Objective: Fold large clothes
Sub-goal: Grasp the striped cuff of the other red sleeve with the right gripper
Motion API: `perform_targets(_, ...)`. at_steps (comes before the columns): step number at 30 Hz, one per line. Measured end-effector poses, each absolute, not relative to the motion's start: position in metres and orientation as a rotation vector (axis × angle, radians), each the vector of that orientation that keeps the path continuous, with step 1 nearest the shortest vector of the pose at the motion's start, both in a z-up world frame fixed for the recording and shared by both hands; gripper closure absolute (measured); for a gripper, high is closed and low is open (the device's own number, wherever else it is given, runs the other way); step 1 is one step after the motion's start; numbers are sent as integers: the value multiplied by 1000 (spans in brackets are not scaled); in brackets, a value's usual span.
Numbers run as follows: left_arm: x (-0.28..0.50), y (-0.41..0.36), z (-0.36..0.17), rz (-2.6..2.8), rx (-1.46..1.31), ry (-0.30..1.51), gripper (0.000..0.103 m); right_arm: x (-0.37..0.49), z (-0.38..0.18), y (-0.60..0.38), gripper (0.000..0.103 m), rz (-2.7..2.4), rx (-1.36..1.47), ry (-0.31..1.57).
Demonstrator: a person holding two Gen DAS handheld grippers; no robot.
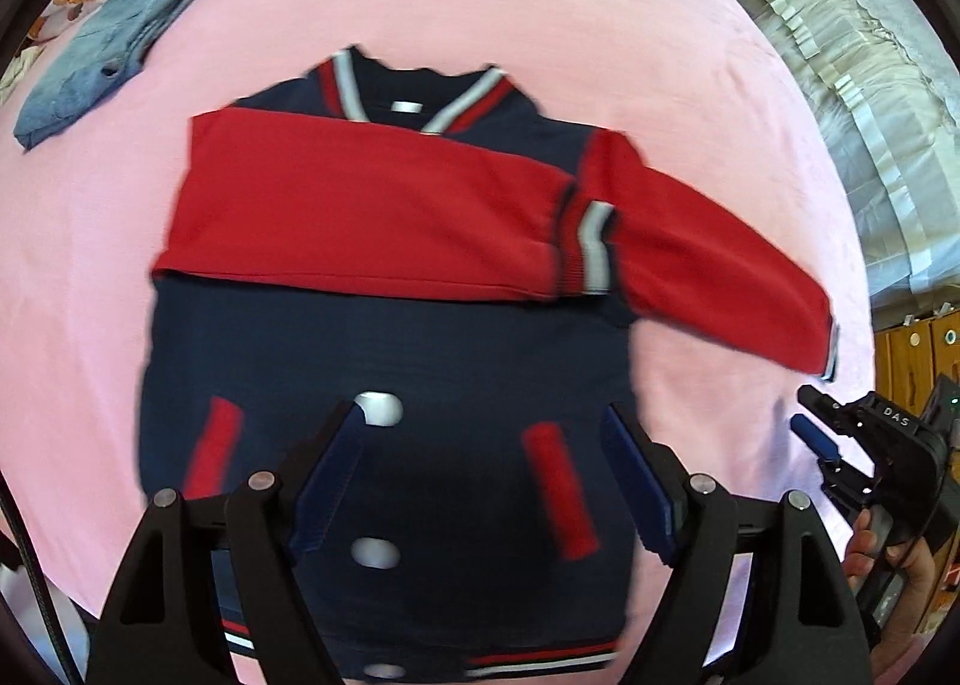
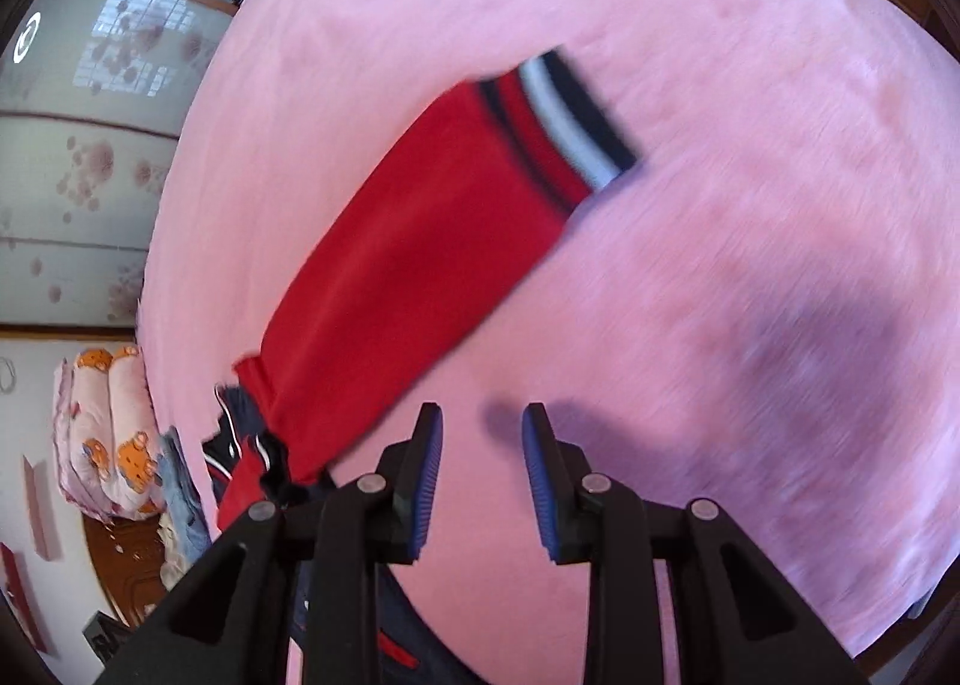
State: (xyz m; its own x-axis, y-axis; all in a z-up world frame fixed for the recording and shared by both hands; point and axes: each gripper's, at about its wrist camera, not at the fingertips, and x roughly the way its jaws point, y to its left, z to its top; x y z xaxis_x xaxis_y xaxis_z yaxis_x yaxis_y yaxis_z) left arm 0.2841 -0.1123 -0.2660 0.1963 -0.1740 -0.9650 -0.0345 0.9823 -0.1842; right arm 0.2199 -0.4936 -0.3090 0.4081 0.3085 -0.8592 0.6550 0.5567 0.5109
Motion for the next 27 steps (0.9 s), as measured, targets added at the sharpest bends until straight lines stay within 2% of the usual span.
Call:
perform_targets(14,289,-201,-254,-106,-172,1385,24,247,-343,-569,76,-306,1212,1143)
perform_targets(16,290,-203,-255,-100,-182,1388,24,248,-346,-569,88,-309,1220,1140)
perform_targets(18,290,-202,-253,-100,-190,1385,24,244,-343,-570,94,-318,1220,1113)
perform_targets(27,294,-160,-246,-74,-188,1353,24,244,-294,-544,97,-298,1096,940)
